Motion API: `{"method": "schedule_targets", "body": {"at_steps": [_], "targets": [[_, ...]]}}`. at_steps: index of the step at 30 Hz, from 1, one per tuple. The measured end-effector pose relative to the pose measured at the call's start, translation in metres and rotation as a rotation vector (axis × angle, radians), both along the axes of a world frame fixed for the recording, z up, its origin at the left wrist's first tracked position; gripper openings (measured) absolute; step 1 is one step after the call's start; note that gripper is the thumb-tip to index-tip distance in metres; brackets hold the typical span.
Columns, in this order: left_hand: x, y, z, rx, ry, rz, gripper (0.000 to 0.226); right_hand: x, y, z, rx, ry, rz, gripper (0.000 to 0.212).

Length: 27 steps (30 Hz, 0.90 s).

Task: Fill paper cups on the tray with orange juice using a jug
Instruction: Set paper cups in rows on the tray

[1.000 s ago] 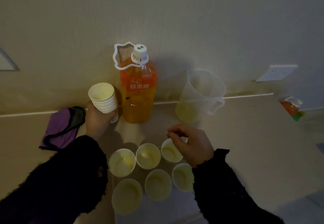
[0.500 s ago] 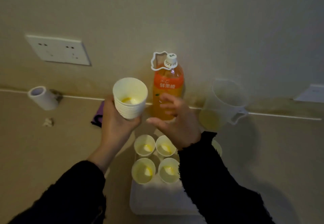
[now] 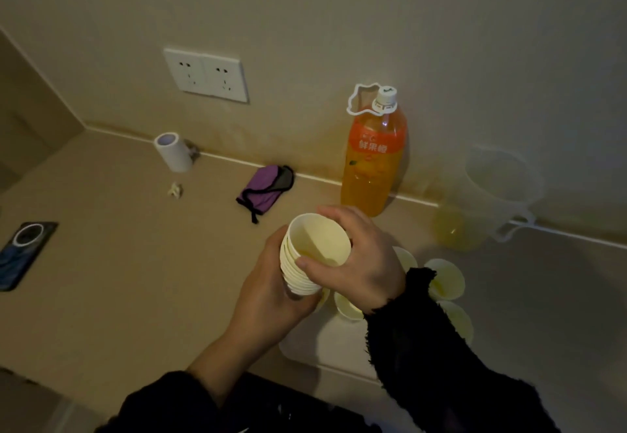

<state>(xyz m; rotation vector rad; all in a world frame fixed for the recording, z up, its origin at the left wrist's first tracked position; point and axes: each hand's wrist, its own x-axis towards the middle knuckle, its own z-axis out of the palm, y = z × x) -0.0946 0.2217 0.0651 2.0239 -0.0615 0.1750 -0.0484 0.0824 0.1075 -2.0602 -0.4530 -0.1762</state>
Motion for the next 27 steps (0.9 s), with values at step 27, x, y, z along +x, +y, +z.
{"method": "schedule_targets", "body": {"at_steps": [27], "targets": [[-0.019, 0.030, -0.022, 0.179, 0.077, -0.136, 0.074, -0.040, -0.039, -0.014, 0.264, 0.215, -0.346, 0.050]]}}
